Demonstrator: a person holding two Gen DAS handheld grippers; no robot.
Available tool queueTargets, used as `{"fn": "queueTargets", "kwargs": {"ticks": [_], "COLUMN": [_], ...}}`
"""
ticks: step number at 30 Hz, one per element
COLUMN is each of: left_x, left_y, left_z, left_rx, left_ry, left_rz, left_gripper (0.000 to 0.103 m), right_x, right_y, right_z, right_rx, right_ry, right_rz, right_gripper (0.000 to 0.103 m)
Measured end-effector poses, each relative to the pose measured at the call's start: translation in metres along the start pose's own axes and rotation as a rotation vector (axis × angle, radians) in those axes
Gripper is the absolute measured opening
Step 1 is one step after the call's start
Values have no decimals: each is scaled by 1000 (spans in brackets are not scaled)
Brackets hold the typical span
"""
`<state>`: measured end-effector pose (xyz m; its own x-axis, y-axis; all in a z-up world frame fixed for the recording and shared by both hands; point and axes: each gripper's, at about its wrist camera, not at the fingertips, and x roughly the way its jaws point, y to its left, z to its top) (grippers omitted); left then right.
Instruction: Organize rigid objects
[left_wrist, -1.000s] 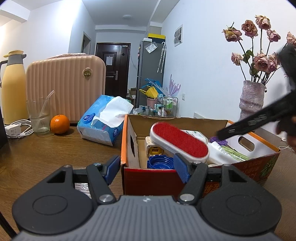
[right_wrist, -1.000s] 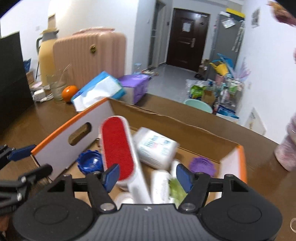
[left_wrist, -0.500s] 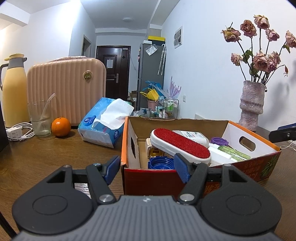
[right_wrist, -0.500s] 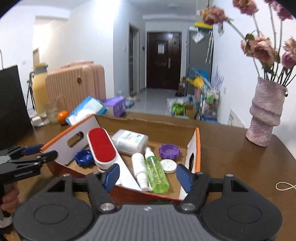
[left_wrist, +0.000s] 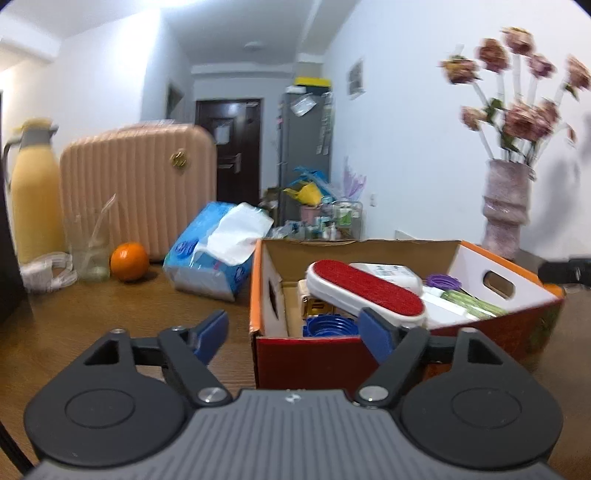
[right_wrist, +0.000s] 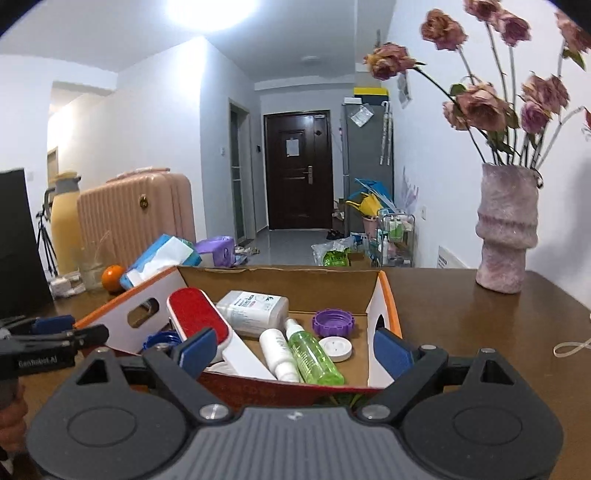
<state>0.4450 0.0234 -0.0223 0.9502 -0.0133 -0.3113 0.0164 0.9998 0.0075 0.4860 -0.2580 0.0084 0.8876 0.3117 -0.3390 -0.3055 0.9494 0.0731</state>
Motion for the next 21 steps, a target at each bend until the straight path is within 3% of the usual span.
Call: {"fn": "queueTargets", "kwargs": {"ticks": [5,8,13,16,21], "left_x": [-43,-82,-149,-196,-263], "left_y": [-15,-31,-42,-49,-52], "left_z": [-6,-8,-7,-11,-30], "left_rx": [0,46,33,8,-24], "left_ry": [6,-46,-110,-150,-160], "left_rz": [-37,-46,-4,87,99], "left_gripper": [89,94,102,103,103], "right_x": [-43,-71,-125,-162,-219], "right_y": [7,13,27,39,63], "right_z": [-1,-2,-10,-23,-53], "right_rx": [-6,-37,-32,-20,-39], "right_ry": [-47,-59,-72,-74,-76], "right_rz": [-14,-36,-68,-62,-60], "right_gripper": [92,92,94,99,102]}}
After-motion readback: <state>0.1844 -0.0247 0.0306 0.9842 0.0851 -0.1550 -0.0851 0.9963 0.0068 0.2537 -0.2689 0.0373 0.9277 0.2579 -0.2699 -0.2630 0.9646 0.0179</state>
